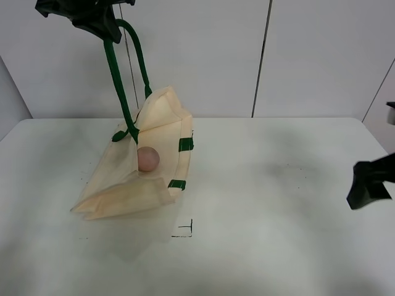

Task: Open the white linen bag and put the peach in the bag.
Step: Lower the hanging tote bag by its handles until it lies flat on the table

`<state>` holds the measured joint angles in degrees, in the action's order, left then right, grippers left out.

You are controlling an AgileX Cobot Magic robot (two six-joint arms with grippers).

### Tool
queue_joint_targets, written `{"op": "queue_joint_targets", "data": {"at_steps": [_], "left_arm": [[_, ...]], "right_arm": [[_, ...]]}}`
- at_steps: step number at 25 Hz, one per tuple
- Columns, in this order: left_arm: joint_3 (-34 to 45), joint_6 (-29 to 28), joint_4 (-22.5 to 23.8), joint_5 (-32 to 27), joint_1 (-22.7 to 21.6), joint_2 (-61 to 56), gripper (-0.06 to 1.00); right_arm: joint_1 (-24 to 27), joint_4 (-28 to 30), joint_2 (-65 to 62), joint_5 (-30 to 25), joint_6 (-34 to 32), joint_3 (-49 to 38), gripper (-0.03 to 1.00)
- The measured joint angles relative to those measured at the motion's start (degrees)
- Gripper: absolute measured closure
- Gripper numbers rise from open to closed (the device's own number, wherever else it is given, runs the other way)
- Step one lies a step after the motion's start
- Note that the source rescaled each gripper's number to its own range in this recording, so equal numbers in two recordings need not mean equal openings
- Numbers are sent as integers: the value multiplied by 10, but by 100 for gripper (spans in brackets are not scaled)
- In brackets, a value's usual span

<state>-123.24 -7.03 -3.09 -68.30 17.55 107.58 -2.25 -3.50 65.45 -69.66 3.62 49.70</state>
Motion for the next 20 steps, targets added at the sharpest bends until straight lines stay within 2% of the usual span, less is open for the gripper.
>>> {"op": "queue_joint_targets", "data": {"at_steps": [9, 13, 20], "left_arm": [[0, 0, 0, 0, 0, 0, 94], [0, 0, 0, 0, 0, 0, 94], [0, 0, 0, 0, 0, 0, 94]], "right_arm": [[0, 2, -341, 95, -6, -202, -3], [0, 13, -457, 104, -7, -211, -3], [0, 24, -549, 104, -17, -213, -3]]}}
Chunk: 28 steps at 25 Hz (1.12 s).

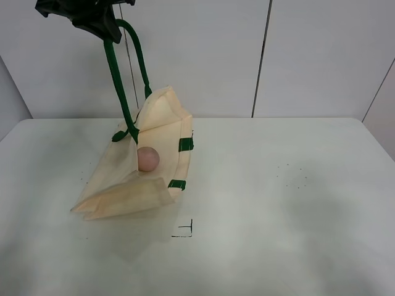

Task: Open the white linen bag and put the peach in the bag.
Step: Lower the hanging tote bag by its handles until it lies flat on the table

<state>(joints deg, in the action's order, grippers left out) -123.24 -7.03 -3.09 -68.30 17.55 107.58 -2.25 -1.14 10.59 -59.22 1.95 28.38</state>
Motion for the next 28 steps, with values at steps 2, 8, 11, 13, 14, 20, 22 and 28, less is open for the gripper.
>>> {"op": "queue_joint_targets", "data": {"at_steps": [2, 8, 11, 13, 14, 20, 22, 28], "left_arm": [[0, 0, 0, 0, 0, 0, 94], [0, 11, 0, 0, 0, 0, 94], [0, 12, 0, 0, 0, 0, 94], [0, 13, 0, 0, 0, 0, 94], [0, 13, 0, 0, 0, 0, 94], [0, 13, 0, 0, 0, 0, 94], [0, 13, 0, 0, 0, 0, 94], [0, 13, 0, 0, 0, 0, 94]], "right_arm": [[0, 2, -13, 0, -3, 0, -3], [0, 4, -50, 0, -10, -1, -3], [0, 5, -77, 2, -12, -1, -3], [0, 7, -97, 2, -13, -1, -3], [0, 8, -104, 2, -13, -1, -3], [0, 11, -109, 2, -13, -1, -3], [0, 11, -109, 2, -13, -1, -3], [0, 11, -109, 2, -13, -1, -3]]}}
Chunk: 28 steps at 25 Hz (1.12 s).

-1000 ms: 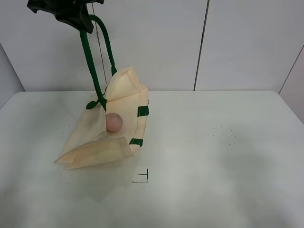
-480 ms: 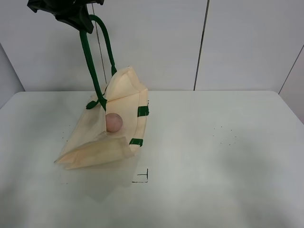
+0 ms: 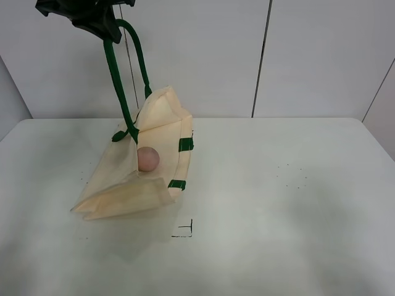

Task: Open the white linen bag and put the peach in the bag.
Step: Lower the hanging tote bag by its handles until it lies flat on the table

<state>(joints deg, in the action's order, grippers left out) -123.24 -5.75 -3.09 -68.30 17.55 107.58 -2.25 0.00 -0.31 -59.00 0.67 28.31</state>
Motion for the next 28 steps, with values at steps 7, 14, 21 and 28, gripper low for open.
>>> {"op": "queue_joint_targets", "data": {"at_steps": [7, 14, 21, 28], "left_arm": [[0, 0, 0, 0, 0, 3, 94], [0, 0, -3, 1, 0, 82, 94], [0, 2, -4, 2, 0, 204, 94], [0, 28, -3, 2, 0, 261, 75]], "right_arm": [[0, 0, 0, 0, 0, 0, -3], [0, 0, 0, 0, 0, 0, -3], [0, 0, 0, 0, 0, -1, -3], [0, 0, 0, 0, 0, -2, -3]]}}
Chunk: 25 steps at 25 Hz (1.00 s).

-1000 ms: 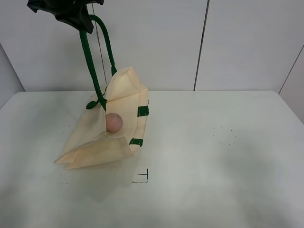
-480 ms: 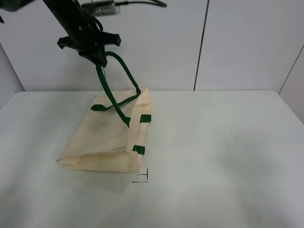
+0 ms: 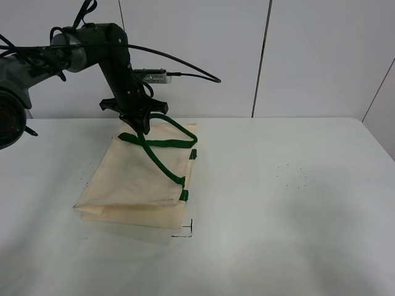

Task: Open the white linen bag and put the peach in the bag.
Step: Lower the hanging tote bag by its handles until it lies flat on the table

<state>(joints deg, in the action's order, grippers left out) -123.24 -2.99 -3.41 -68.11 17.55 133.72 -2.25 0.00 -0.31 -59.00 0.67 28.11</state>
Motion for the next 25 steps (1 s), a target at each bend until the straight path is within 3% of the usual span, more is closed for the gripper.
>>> {"op": "queue_joint_targets", "data": {"at_steps": [4, 5, 7, 16, 25], "left_arm": [[0, -2, 0, 0, 0, 0, 18], [0, -3, 0, 0, 0, 0, 8], [-1, -4, 2, 0, 0, 0, -1], [-1, -4, 9, 0, -27, -26, -6], [-1, -4, 14, -1, -110, -53, -6]], "right_arm": [[0, 0, 0, 0, 0, 0, -3], [0, 0, 0, 0, 0, 0, -3], [0, 0, 0, 0, 0, 0, -3], [0, 0, 0, 0, 0, 0, -3], [0, 0, 0, 0, 0, 0, -3]]}}
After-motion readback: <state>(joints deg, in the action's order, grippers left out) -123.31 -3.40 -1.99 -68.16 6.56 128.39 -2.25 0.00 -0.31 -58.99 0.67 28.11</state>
